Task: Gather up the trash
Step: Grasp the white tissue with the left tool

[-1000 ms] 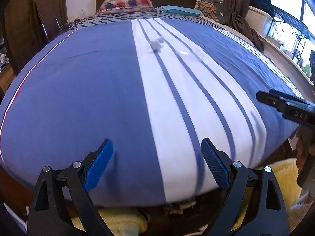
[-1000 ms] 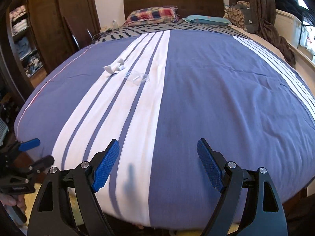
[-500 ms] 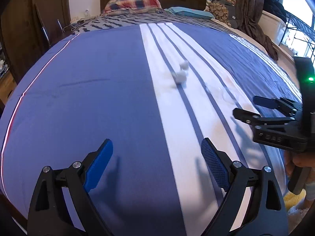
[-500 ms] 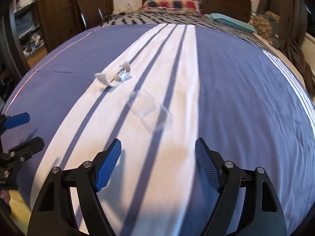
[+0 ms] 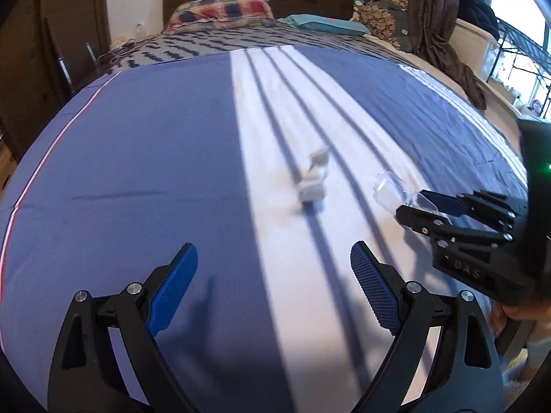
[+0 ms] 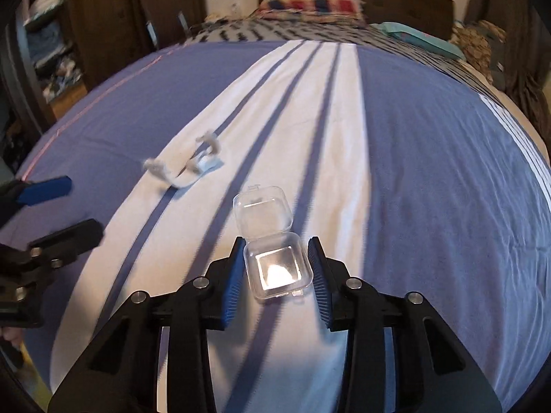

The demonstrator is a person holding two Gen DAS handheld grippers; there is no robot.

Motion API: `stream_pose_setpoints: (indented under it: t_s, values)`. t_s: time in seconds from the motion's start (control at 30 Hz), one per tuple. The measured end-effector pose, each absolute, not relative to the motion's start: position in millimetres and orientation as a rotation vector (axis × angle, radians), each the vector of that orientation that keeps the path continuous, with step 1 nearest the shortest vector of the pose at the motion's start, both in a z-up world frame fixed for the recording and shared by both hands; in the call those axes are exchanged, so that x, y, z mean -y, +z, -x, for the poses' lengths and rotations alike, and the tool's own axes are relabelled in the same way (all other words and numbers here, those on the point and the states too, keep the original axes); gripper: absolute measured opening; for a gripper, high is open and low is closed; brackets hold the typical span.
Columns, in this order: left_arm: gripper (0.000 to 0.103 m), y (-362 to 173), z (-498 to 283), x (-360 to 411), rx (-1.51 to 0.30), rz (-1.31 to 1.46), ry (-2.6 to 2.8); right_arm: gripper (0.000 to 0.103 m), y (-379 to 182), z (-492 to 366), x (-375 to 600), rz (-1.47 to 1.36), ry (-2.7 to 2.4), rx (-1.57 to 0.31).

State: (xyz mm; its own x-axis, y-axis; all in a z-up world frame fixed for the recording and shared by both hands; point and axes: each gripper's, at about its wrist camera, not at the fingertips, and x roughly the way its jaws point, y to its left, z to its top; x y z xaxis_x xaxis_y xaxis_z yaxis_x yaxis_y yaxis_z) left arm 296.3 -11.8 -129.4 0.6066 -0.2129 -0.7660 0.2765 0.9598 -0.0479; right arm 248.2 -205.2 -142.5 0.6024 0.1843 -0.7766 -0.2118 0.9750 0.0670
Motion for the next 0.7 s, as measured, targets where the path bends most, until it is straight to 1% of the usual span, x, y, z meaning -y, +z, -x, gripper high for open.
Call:
stream_pose_setpoints:
  t_s: [0.03,0.13,0.2,0.43,0.5,0.53,0.57,0.6,0.63,0.7]
  values:
    - [0.084,-129.6,-300.7,16.0,-0.872,-0.076,-0.293,0.038,-140.1,-245.8,211.8,0.014,0.222,-0.886]
    - [0.073,-131.5,-315.1,27.7,-0.870,-0.064,-0.313,0.038,-136.2,-243.2,221.9,-0.003,0.216,-0.869]
    - [0.061,-135.0,-324.1,33.2,-0.878,-0.059,-0.320,0.038,-133.6,-239.8,229.5,-0.013,0.213,-0.860]
    - [0.059,-153.6,-358.7,59.7,-0.925,-0.077,-0.341,0.038,-132.9,-227.4,250.0,-0.030,0.197,-0.852]
    - [0.045,-160.2,-365.4,63.5,-0.942,-0.072,-0.337,0.038,-134.5,-222.4,254.3,-0.029,0.190,-0.850]
    - [0.042,-161.4,-365.9,63.5,-0.939,-0.069,-0.333,0.038,-135.4,-219.8,256.7,-0.028,0.182,-0.848]
    - [0.034,-161.4,-365.0,62.7,-0.936,-0.063,-0.333,0.038,-136.5,-216.4,259.4,-0.029,0.176,-0.847]
    - [0.021,-160.7,-362.8,61.4,-0.936,-0.057,-0.334,0.038,-137.1,-213.4,261.5,-0.031,0.173,-0.847]
    - [0.018,-160.1,-361.1,59.0,-0.940,-0.042,-0.337,0.038,-137.9,-210.4,263.5,-0.036,0.172,-0.847]
    - [0.017,-158.7,-355.2,54.8,-0.950,-0.024,-0.343,0.038,-139.1,-202.4,267.6,-0.047,0.171,-0.848]
